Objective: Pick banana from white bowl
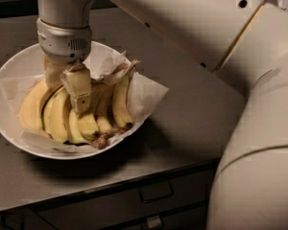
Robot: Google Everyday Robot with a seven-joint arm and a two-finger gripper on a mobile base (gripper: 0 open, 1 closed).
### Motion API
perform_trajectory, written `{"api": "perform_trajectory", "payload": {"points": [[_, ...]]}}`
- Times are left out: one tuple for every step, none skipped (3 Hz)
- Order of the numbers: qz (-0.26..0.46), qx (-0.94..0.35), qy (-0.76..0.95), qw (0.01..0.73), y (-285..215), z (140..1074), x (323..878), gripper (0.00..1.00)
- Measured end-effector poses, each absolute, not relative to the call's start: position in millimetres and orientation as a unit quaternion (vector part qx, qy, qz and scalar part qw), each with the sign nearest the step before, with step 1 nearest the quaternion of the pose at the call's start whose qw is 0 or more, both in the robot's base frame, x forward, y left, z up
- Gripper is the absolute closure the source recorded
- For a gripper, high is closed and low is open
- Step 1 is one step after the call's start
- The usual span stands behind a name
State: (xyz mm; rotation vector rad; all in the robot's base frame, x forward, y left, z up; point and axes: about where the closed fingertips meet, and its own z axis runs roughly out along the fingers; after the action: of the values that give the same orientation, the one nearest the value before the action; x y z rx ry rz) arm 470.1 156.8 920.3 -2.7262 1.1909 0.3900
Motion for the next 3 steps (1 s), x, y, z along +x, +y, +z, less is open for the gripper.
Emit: {"api": "perform_trajectory", "payload": {"points": [[0.131, -0.907, 0.395, 0.068, 157.6, 920.4, 470.2, 0.34], [0.131, -0.907, 0.395, 0.066, 159.5, 920.1, 470.5, 0.34], [0.126, -0.908, 0.394, 0.066, 161.6, 920.4, 470.4, 0.33]]}}
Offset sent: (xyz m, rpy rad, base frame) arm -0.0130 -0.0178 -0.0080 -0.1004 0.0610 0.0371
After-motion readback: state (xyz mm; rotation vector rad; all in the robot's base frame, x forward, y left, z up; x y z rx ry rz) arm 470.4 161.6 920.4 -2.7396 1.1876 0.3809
